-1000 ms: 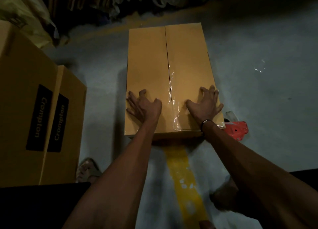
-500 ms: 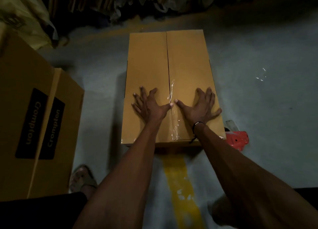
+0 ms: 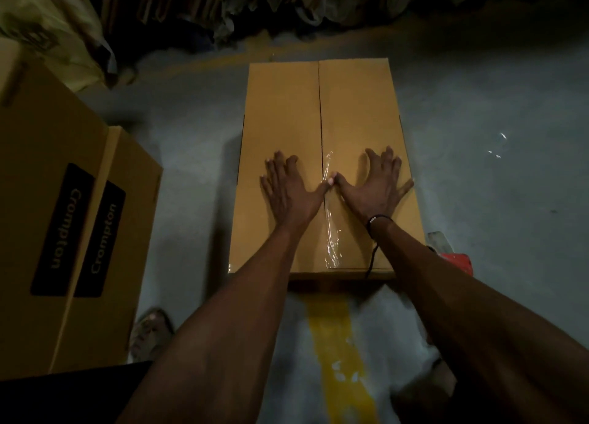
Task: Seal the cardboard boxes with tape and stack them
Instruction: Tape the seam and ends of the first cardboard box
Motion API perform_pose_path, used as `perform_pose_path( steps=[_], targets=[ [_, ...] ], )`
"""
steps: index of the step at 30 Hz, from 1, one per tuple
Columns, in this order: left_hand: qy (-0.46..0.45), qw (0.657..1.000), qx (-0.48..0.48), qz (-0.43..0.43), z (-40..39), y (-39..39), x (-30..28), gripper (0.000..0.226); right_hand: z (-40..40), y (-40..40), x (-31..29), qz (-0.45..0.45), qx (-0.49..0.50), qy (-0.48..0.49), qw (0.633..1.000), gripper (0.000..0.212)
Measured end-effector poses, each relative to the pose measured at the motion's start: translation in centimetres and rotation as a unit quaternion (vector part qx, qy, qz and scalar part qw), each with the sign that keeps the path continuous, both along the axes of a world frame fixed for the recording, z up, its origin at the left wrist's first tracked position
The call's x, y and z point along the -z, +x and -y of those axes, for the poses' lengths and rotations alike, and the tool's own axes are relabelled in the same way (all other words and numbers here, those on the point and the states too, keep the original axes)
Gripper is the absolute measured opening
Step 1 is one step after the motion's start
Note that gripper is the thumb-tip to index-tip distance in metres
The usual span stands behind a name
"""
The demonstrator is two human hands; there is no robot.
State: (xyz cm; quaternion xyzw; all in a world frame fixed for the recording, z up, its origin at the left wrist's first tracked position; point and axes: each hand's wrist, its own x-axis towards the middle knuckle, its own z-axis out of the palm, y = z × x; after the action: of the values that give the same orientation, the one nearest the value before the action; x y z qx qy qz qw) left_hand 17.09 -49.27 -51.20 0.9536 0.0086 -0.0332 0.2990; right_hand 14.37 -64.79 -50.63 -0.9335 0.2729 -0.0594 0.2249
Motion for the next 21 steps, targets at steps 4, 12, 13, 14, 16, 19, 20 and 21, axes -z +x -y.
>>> perform_pose_path(
  steps=[4,12,13,14,16,19,20,21],
  targets=[
    [-0.011,1.0,-0.004,0.02,-0.4,0.2,1.1,0.066,0.1,-0.5,1.3,-0.011,-0.007,-0.027,1.0,0.091],
    [-0.002,0.997,-0.048,0.059,0.3,1.1,0.5,0.044,-0.1,0.0,1.2,-0.015,0.009,-0.014,1.0,0.085],
    [0.02,0.997,-0.049,0.065,0.7,1.2,0.5,0.053,-0.2,0.1,1.2,-0.014,0.013,-0.022,1.0,0.087],
    [0.037,0.996,-0.049,0.068,1.0,1.2,0.5,0.059,-0.3,0.2,1.3,-0.012,0.017,-0.03,0.999,0.089],
    [0.043,0.996,-0.048,0.064,1.3,1.1,0.6,0.057,-0.3,0.2,1.4,-0.016,0.018,-0.042,0.999,0.089],
    [0.024,0.999,-0.023,0.04,0.9,0.8,0.8,0.044,0.0,0.3,1.4,-0.03,0.011,-0.04,0.999,0.088],
    [0.019,0.999,-0.017,0.035,0.7,0.7,0.8,0.042,0.0,0.3,1.3,-0.034,0.007,-0.034,0.999,0.088],
    [0.015,0.999,-0.014,0.033,0.5,0.7,0.8,0.04,0.0,0.3,1.3,-0.038,0.004,-0.032,0.999,0.088]
  ],
)
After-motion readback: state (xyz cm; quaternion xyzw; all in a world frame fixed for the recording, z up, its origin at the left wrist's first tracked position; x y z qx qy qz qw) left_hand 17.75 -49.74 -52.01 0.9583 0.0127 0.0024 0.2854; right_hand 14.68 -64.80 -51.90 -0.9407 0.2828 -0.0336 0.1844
